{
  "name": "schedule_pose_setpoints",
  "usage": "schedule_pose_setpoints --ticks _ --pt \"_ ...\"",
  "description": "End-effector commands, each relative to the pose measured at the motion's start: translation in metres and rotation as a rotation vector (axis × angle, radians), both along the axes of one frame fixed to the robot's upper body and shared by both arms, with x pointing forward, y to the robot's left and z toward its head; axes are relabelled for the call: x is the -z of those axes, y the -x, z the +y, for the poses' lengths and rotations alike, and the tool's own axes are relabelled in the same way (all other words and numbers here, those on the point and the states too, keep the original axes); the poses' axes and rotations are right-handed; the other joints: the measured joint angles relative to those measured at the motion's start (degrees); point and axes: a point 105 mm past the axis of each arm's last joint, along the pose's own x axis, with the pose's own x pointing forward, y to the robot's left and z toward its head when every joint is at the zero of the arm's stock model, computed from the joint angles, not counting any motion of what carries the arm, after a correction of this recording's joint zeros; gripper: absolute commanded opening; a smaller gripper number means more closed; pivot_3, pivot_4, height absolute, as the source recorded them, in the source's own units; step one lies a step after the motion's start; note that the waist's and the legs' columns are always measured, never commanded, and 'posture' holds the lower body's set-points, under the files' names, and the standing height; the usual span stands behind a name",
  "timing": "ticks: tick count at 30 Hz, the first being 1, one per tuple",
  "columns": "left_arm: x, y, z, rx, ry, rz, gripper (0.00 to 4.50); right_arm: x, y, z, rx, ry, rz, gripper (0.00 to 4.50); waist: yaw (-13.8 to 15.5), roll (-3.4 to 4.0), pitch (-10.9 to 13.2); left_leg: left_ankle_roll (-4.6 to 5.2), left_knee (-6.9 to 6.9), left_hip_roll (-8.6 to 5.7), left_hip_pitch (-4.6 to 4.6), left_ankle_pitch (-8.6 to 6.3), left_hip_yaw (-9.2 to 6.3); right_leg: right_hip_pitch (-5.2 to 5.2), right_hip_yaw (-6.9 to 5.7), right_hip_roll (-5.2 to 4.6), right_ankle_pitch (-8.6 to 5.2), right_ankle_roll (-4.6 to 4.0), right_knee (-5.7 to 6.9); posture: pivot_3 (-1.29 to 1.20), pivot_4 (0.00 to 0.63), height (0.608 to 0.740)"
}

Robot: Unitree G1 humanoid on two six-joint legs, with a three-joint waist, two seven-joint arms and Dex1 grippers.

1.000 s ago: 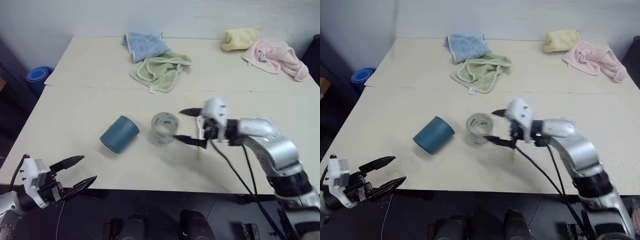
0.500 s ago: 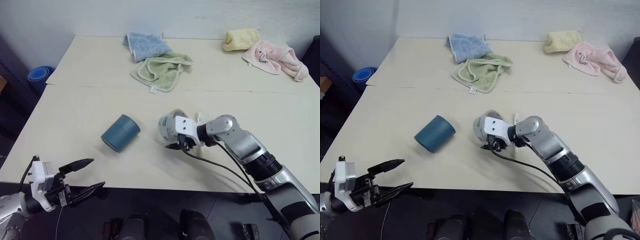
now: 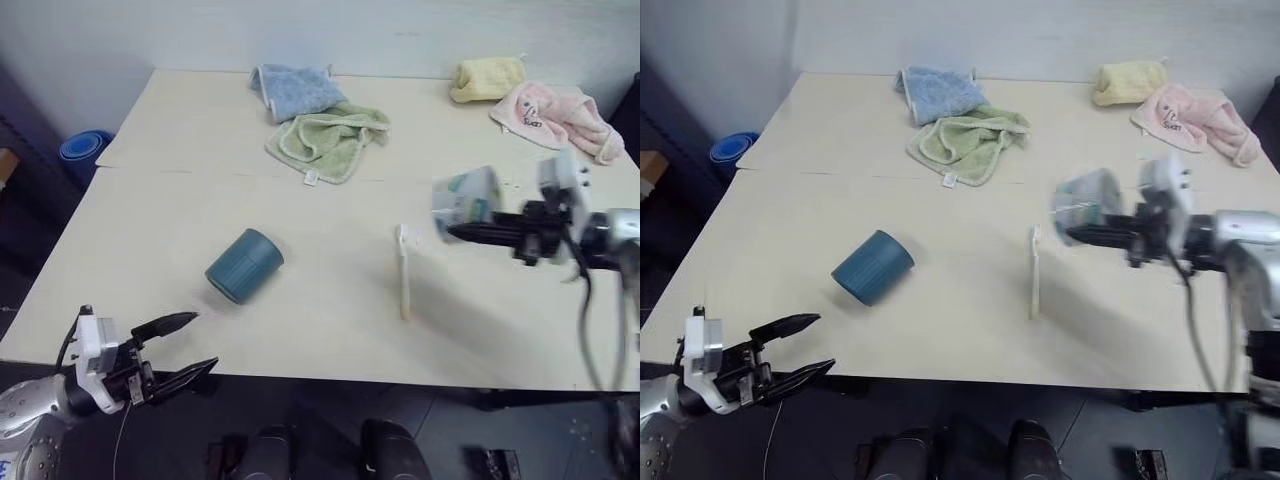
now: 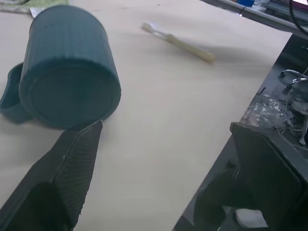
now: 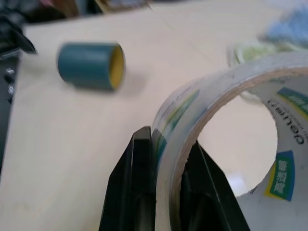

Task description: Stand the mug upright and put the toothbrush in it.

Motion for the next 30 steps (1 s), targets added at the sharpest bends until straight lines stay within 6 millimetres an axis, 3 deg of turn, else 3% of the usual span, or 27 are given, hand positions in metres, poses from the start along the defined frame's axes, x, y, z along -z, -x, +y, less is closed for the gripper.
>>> schedule_pose_setpoints --ticks 1,5,9,11,13,14,19,22,24,28,30 --pt "-0.014 -0.004 -0.014 0.075 0.002 -0.061 4.50 0.035 -0.005 -0.101 0.362 0.260 0.229 0.14 0.02 0.02 0.01 0.00 0.00 -0.01 0.00 0.00 0.02 0.00 0.01 0.00 0.00 0.00 -0.04 0.00 0.150 0.740" --pt "-0.024 -0.014 -0.027 0.119 0.004 -0.110 4.50 0.068 -0.015 -0.142 0.510 0.424 0.275 0.14 -0.46 0.03 0.02 0.04 0.01 0.01 0.05 -0.01 0.24 0.01 0.05 -0.02 0.00 0.00 -0.08 0.00 0.150 0.740" --pt "-0.031 -0.018 -0.035 0.138 0.008 -0.135 4.50 0.073 -0.022 -0.151 0.520 0.458 0.275 0.14 -1.52 0.28 0.12 0.02 0.01 0.11 0.15 0.00 0.54 -0.03 0.09 -0.02 0.00 0.00 -0.09 0.00 0.150 0.740" --pt "-0.032 -0.018 -0.035 0.135 0.007 -0.135 4.50 0.069 -0.022 -0.154 0.507 0.466 0.262 0.85 -1.65 0.28 0.13 0.02 0.01 0.13 0.14 0.00 0.54 -0.04 0.08 -0.02 0.01 0.01 -0.08 0.00 0.150 0.740" --pt "-0.032 -0.019 -0.034 0.127 0.006 -0.134 4.50 0.063 -0.023 -0.159 0.525 0.447 0.245 1.23 -1.68 0.34 0.16 0.02 -0.02 0.14 0.16 0.00 0.54 -0.04 0.06 -0.01 0.01 0.02 -0.08 0.00 0.150 0.740" --pt "-0.031 -0.018 -0.032 0.113 0.004 -0.127 4.50 0.053 -0.022 -0.160 0.513 0.419 0.190 1.59 -1.67 0.36 0.17 0.02 -0.03 0.15 0.14 0.00 0.52 -0.05 0.04 -0.01 0.01 0.03 -0.09 0.00 0.150 0.740" --pt "-0.027 -0.019 -0.014 0.031 -0.013 -0.102 4.50 0.022 0.001 -0.155 0.369 0.268 0.022 3.30 -1.03 0.40 0.20 0.02 0.01 0.13 0.09 0.00 0.50 -0.03 0.05 -0.02 0.03 0.05 -0.19 0.00 0.150 0.740" --pt "-0.024 -0.018 0.012 -0.071 -0.029 -0.071 4.50 0.019 0.018 -0.135 0.247 0.182 -0.085 4.38 -0.35 0.40 0.20 0.02 0.02 0.14 0.09 -0.01 0.49 -0.02 0.04 -0.01 0.03 0.06 -0.19 0.00 0.150 0.740" --pt "-0.022 -0.014 0.034 -0.152 -0.041 -0.040 4.50 0.024 0.030 -0.116 0.183 0.113 -0.088 4.45 -0.22 0.39 0.20 0.02 0.02 0.14 0.09 0.00 0.50 -0.02 0.04 -0.01 0.03 0.06 -0.20 0.00 0.150 0.740" --pt "-0.016 -0.017 0.103 -0.490 -0.052 0.033 4.50 0.038 0.043 -0.048 0.059 -0.046 -0.273 4.45 -0.38 0.31 0.20 -0.04 -0.03 0.25 0.21 -0.02 0.52 0.03 0.05 0.07 0.03 0.05 -0.09 0.00 0.150 0.740" --pt "-0.017 -0.021 0.122 -0.578 -0.064 0.065 4.50 0.049 0.049 -0.023 0.023 -0.087 -0.328 4.45 -0.19 0.39 0.23 -0.08 0.00 0.28 0.21 -0.03 0.53 0.00 0.10 0.08 0.03 0.05 -0.06 0.00 0.150 0.740"
